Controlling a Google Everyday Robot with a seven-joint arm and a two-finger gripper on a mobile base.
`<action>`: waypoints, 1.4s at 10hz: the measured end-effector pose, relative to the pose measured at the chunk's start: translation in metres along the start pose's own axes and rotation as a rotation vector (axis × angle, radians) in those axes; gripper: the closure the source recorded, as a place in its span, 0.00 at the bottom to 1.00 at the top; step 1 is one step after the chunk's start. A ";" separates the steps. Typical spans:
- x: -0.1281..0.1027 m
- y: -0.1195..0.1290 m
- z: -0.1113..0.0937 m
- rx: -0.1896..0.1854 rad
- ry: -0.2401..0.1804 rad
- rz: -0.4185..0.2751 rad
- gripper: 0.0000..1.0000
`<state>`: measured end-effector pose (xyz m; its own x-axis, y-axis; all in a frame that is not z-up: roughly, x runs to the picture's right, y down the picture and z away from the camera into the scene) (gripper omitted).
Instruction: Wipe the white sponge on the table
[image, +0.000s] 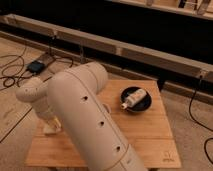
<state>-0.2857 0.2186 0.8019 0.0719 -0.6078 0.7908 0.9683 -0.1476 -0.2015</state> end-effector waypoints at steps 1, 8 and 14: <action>-0.012 -0.007 -0.001 0.003 0.002 -0.034 1.00; -0.091 0.020 0.021 -0.091 -0.012 -0.233 1.00; -0.064 0.113 0.055 -0.225 -0.034 -0.098 1.00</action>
<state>-0.1680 0.2839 0.7604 -0.0083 -0.5556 0.8314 0.8936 -0.3773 -0.2433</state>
